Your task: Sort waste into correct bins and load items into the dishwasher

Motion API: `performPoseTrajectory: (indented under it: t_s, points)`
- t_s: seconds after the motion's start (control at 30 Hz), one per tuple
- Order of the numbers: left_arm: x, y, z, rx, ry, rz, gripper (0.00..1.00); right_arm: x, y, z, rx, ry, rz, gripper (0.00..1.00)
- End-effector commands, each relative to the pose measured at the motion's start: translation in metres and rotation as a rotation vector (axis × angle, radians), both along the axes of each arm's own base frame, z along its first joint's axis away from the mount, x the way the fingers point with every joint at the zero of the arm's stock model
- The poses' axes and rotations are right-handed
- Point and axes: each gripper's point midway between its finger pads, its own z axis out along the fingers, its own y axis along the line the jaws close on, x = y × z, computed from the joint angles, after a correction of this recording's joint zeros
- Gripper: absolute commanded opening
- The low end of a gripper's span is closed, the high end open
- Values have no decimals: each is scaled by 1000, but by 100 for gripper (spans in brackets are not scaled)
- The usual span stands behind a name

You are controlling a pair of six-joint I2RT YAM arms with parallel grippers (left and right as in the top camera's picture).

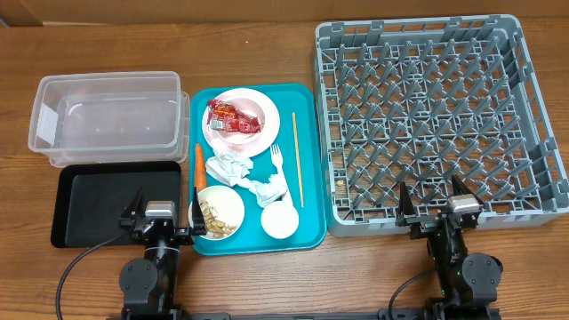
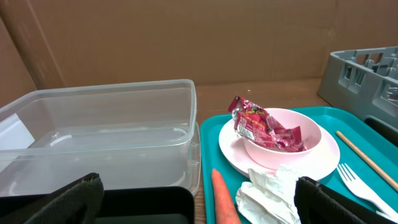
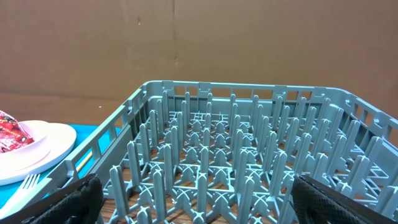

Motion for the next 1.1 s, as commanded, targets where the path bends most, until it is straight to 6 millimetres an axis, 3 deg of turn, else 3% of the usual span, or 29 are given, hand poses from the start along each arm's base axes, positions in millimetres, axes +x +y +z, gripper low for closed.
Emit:
performPoseTrajectory:
  t_s: [0.0,1.07]
  points:
    - [0,-3,0,3,-6,-16,100,0,2,-2,-8,-6,8,100]
    - [0,-1,0,16,-7,-5,100,0,2,-2,-7,-6,8,100]
